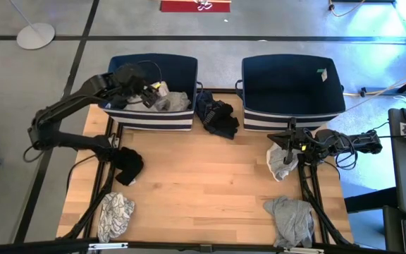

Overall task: Sort clothes
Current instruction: Put the white shirt into the left blue bin

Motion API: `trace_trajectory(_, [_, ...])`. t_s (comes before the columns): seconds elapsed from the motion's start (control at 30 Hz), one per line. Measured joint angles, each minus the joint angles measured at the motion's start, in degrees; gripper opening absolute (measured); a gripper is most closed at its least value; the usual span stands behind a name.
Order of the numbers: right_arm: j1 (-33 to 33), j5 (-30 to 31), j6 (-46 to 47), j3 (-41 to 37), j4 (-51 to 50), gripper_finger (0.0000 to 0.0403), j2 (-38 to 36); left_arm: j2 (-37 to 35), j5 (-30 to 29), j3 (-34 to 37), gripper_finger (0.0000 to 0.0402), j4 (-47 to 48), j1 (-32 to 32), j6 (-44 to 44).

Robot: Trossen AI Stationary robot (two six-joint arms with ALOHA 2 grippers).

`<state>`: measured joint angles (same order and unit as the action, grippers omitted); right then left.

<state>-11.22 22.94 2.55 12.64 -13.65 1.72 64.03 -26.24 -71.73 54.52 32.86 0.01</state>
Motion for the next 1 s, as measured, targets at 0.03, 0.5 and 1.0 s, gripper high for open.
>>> trace_trajectory(0.03, [0.0,0.0,0.0,0.0,0.0,0.0008,0.0,-0.5,1.1,-0.1,0.0226,0.0,-0.6,0.0])
trace_trajectory(0.5, [0.0,0.0,0.0,0.0,0.0,0.0008,0.0,-3.7,6.5,-0.2,0.0225,0.0,-20.2,-4.4])
trace_trajectory(1.0, [0.0,0.0,0.0,0.0,-0.4,0.0008,0.0,-0.7,6.4,0.0,0.0225,1.0,-43.8,-15.7])
